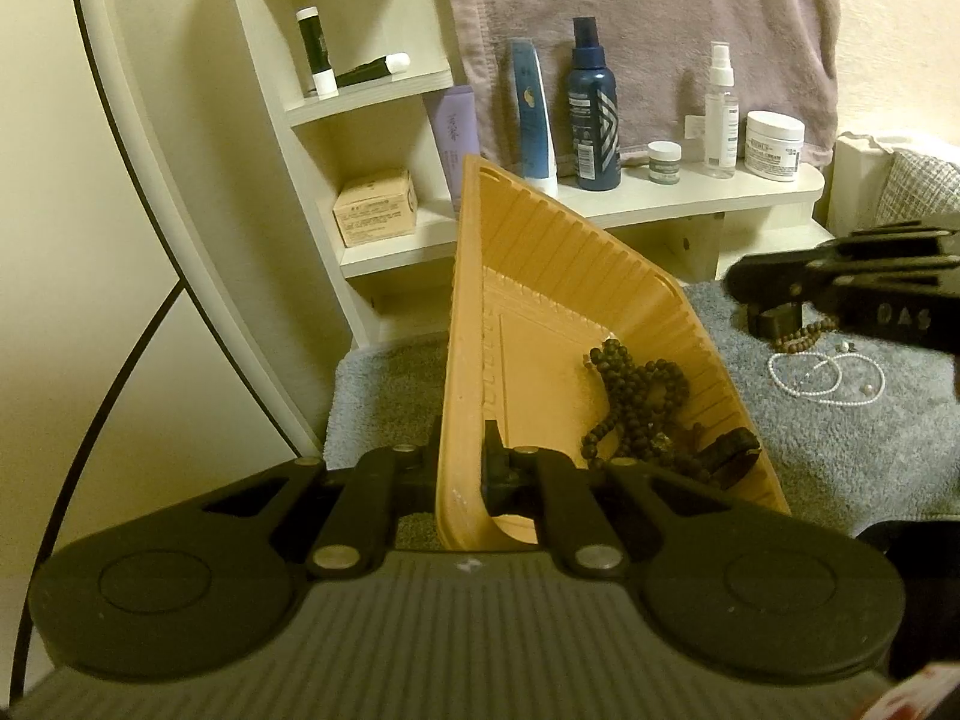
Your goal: Organize jewelry
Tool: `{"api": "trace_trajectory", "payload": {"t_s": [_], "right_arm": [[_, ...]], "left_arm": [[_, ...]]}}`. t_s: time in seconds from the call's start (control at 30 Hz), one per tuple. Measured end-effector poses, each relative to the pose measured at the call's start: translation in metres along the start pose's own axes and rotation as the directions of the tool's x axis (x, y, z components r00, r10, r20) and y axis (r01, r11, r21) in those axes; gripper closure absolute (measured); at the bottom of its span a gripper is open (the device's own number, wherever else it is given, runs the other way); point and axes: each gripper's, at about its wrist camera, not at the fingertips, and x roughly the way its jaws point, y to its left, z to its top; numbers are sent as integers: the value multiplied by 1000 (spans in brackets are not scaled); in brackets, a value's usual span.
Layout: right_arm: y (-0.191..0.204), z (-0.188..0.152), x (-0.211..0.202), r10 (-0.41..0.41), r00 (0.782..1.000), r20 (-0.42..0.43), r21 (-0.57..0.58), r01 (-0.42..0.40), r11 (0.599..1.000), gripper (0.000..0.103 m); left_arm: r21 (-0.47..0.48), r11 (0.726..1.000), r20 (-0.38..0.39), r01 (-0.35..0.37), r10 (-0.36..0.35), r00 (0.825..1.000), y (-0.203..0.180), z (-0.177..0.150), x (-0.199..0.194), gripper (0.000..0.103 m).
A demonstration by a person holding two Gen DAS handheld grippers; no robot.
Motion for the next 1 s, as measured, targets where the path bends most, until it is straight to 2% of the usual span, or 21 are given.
{"api": "trace_trajectory", "payload": {"t_s": [0.13, 0.23, 0.37, 0.47, 0.5, 0.63, 0.8, 1.0], "right_arm": [[-25, -10, -23, -97, 995, 17, 56, 96, 994, 95], [-47, -23, -43, -202, 979, 21, 108, 198, 974, 95], [-77, -45, -72, -344, 939, 19, 190, 335, 923, 91], [-95, -58, -89, -414, 910, 6, 236, 401, 885, 77], [-100, -63, -94, -427, 904, 0, 246, 414, 876, 74], [-108, -73, -101, -447, 894, -27, 248, 439, 864, 73], [-102, -80, -93, -421, 905, -58, 221, 423, 879, 73], [-92, -90, -70, -409, 906, -112, 133, 421, 897, 73]], "left_arm": [[-1, 1000, 1, 0, 0, 1000, 0, 0, 0, 96], [1, 1000, 2, 0, 0, 1000, 0, 0, 0, 96], [2, 1000, 1, -1, 1, 1000, 0, 0, 0, 96], [4, 1000, 2, -2, 2, 1000, -1, 0, 1, 96], [5, 1000, 2, -2, 2, 1000, -1, 1, 1, 96], [6, 1000, 3, -4, 4, 1000, -2, 1, 0, 96], [8, 1000, 2, -4, 3, 1000, -2, 0, 0, 96], [9, 1000, 2, -3, 3, 1000, -2, 0, 0, 96]]}}
